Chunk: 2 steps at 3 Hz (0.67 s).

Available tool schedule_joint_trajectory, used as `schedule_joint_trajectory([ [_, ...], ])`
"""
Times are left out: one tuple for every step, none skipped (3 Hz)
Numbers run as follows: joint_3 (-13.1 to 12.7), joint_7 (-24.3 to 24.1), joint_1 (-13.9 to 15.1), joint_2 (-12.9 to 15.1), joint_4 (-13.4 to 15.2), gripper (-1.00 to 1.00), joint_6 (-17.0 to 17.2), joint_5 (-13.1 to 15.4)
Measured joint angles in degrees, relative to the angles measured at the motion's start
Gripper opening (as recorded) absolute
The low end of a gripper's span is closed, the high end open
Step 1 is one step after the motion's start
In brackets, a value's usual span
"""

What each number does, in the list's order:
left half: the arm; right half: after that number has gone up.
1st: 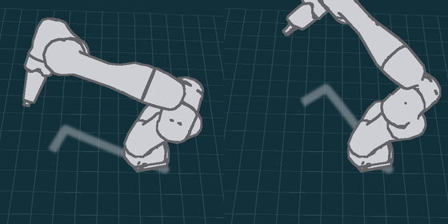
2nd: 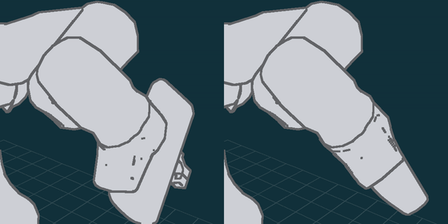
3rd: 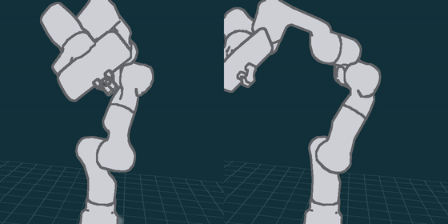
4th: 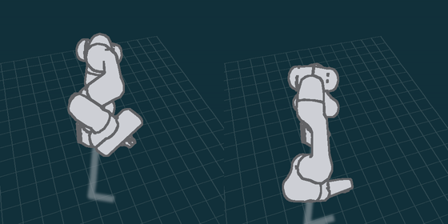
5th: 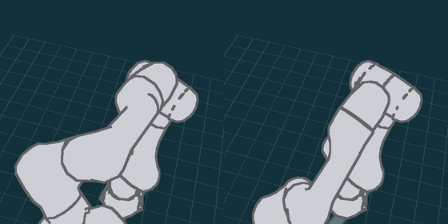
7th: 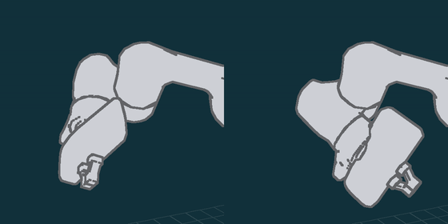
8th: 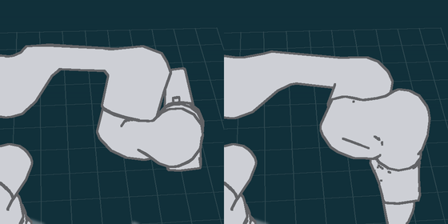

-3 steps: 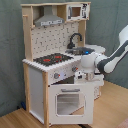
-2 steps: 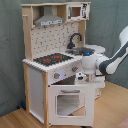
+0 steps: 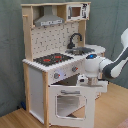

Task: Play with the kitchen

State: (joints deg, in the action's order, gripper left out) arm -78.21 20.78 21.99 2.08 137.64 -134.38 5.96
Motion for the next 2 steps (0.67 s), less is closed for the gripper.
schedule_joint_trajectory([
  [-2.3, -5.5, 0.0, 0.0, 0.0, -1.00, -1.0, 0.0],
  [-4.8, -10.7, 0.0, -0.2, -0.2, -1.00, -2.8, 0.0],
])
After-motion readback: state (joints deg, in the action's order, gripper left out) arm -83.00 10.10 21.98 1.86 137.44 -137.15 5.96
